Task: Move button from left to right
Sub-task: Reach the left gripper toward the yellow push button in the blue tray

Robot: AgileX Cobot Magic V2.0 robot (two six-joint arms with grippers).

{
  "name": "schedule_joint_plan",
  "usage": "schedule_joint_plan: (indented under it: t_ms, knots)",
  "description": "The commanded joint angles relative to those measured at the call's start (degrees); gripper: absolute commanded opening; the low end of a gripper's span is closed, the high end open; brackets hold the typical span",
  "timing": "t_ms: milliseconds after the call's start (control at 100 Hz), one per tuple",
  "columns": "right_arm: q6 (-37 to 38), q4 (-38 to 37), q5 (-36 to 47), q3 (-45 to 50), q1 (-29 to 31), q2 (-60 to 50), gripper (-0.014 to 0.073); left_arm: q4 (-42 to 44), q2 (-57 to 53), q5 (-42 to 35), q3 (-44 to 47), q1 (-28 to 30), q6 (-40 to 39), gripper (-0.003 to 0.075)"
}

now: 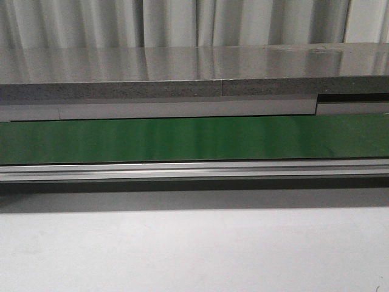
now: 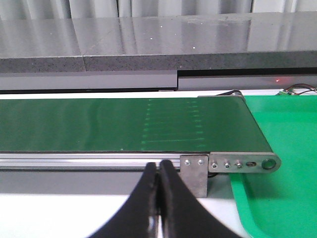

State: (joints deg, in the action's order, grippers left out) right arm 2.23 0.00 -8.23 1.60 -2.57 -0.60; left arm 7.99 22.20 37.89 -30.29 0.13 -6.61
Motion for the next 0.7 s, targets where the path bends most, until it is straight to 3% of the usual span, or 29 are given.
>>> schedule_joint_plan:
  t_ms: [0,140,550,620,690]
  knots:
    - [-0.26,-0.51,4.67,-0.85,0.01,-1.21,-0.0068,0.49,5.89,3.6,-5.96,-0.33,-0.43,-0.002]
    - [-0.26,-0.51,4.67,-0.85,0.01,-1.21,-0.0068,-3.04,11.28,3.88,-7.94,-0.33,-0.43,-0.002]
    - [-0.26,-0.51,4.67,-0.85,0.01,-1.21,-0.0068,-3.15,17.86,4.59,-7.94,-0.33,-0.43,-0.0013]
    - [-0.26,-0.51,4.67,-0.85,0.01,-1.21,-0.0068,-3.15,17.86,5.63,-7.94,-0.33,-0.43,0.0044]
    - [-0.26,-0.51,4.67,-0.85,0.01,-1.21,-0.0068,-3.15,17.86,6.17,-7.94,-0.33,-0.43,0.0166]
